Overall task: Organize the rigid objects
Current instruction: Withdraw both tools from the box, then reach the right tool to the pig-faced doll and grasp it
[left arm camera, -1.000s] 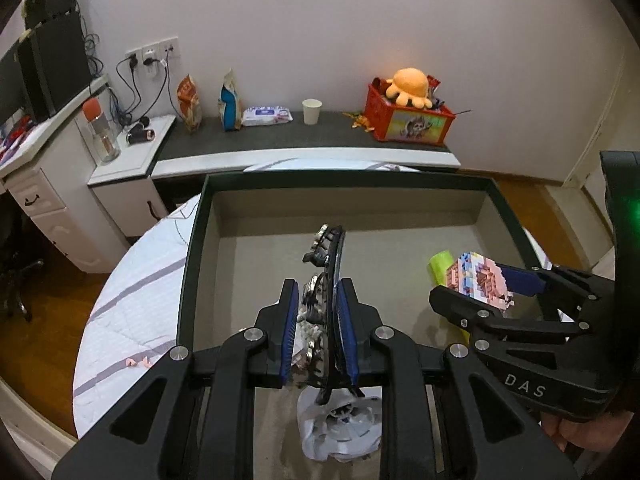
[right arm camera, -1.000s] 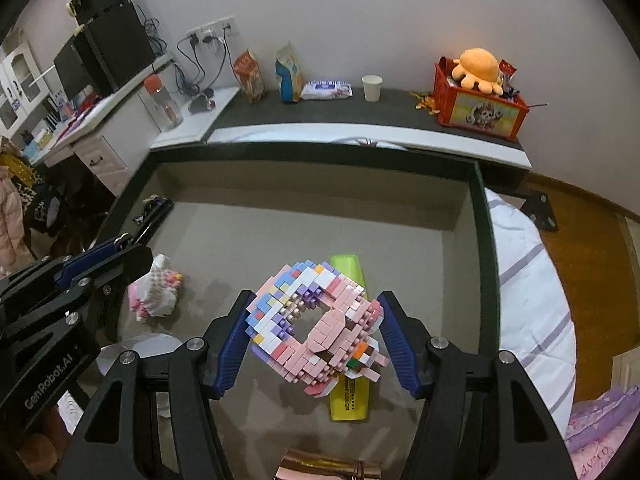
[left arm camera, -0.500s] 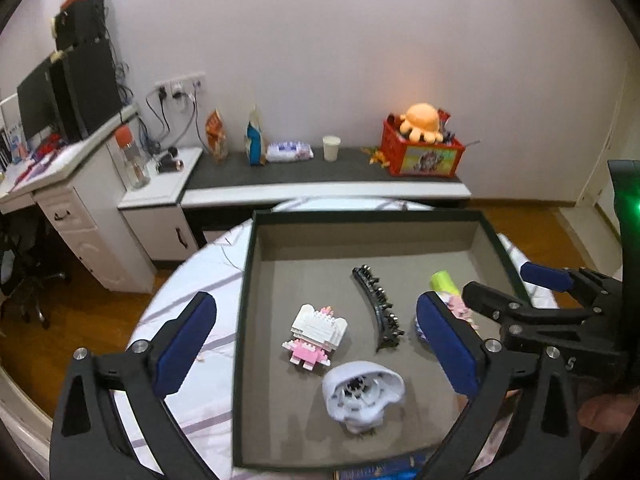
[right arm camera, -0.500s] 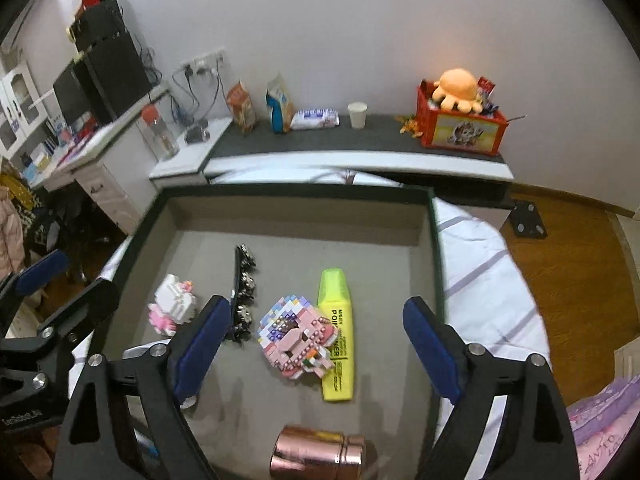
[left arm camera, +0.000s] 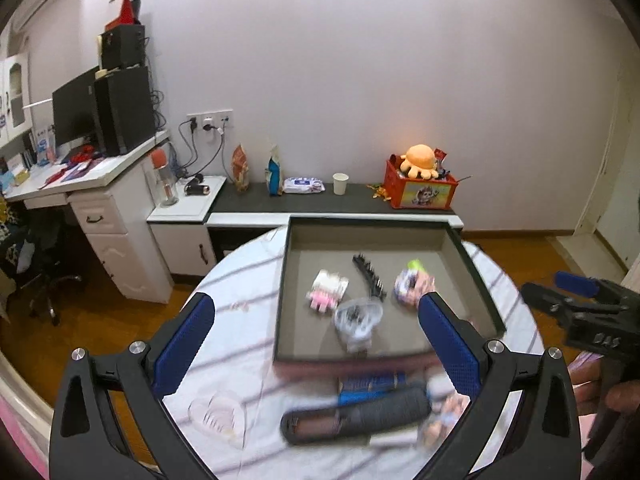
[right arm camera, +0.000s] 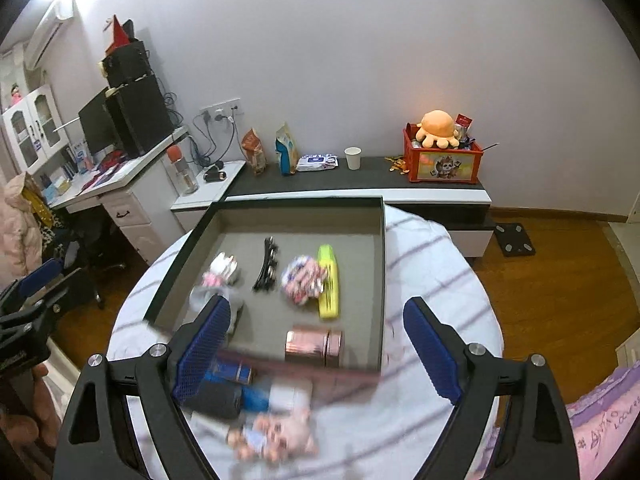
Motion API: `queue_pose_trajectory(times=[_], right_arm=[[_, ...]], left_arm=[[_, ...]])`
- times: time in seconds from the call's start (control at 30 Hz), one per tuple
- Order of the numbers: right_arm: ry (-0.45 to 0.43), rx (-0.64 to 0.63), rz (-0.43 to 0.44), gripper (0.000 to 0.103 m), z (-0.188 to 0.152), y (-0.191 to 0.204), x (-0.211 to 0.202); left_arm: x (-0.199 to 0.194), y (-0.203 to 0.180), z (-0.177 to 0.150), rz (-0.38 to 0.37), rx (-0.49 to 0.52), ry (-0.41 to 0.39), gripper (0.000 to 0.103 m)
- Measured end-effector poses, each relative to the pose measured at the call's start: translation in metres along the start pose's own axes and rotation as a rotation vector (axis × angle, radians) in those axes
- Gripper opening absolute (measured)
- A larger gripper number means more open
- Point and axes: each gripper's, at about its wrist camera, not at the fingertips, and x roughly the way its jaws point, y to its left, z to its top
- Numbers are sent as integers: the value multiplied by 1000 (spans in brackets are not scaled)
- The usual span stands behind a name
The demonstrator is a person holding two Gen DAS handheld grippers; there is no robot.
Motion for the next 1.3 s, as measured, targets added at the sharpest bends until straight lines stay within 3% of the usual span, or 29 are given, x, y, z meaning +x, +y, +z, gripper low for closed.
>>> queue_pose_trajectory(times=[0.17, 0.5, 1.3], right_arm=[[8, 9, -4, 90, -41, -5, -24], [130, 11, 1, 90, -102, -3, -15], [143, -35, 14, 90, -112, 18, -14]], left_arm=[[-12, 3, -42, 60, 7, 39, 103], [-6, 1, -108, 50, -21, 160, 103], [-14, 2, -110, 51, -39, 155, 103]])
